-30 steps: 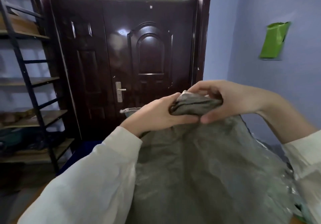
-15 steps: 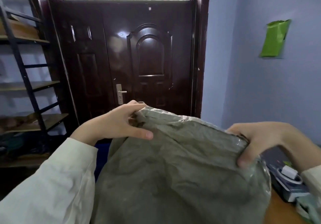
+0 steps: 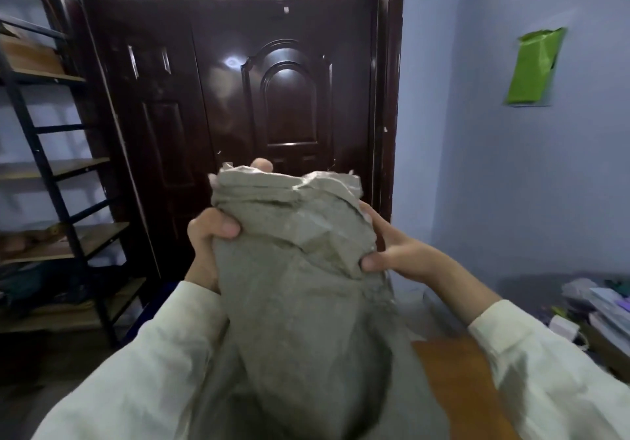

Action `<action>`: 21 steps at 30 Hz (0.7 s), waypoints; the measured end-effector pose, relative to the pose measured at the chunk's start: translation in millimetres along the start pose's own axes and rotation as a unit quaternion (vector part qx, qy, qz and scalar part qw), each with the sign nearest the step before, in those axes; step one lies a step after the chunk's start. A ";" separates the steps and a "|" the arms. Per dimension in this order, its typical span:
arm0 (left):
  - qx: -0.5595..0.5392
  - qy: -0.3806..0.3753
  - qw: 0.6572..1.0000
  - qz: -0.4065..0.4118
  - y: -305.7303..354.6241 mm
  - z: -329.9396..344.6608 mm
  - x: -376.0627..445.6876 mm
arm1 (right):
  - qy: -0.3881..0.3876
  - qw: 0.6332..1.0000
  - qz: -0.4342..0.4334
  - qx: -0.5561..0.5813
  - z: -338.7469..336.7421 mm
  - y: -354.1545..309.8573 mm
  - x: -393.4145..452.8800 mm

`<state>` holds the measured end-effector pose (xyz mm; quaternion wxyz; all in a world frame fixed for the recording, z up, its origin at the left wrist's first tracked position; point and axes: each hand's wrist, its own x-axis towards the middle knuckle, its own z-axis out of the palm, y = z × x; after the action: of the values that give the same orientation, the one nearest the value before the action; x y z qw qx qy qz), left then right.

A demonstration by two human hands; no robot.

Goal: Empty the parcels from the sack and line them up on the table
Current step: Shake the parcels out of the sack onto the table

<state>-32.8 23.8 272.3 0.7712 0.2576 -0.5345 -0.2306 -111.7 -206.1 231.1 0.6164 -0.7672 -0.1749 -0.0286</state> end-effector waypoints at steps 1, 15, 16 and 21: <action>0.010 0.025 1.000 -0.002 -1.6 4.8 1.1 | 0.005 0.999 0.009 0.043 3.8 0.5 3.1; 0.361 0.435 0.822 -0.068 18.1 -58.3 11.8 | 0.188 0.982 0.014 -0.013 -1.4 -32.1 -3.0; 0.371 0.448 0.813 -0.035 19.0 -54.7 18.6 | 0.133 0.991 -0.005 0.004 0.1 -38.4 -6.4; 0.435 0.478 0.754 0.118 30.8 -41.8 43.9 | 0.102 0.993 0.024 -0.055 24.9 -29.4 -11.8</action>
<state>23.2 25.8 310.7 0.7518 0.5769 -0.1655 0.2730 -135.9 -179.8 249.7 0.5885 -0.7969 -0.0906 -0.1018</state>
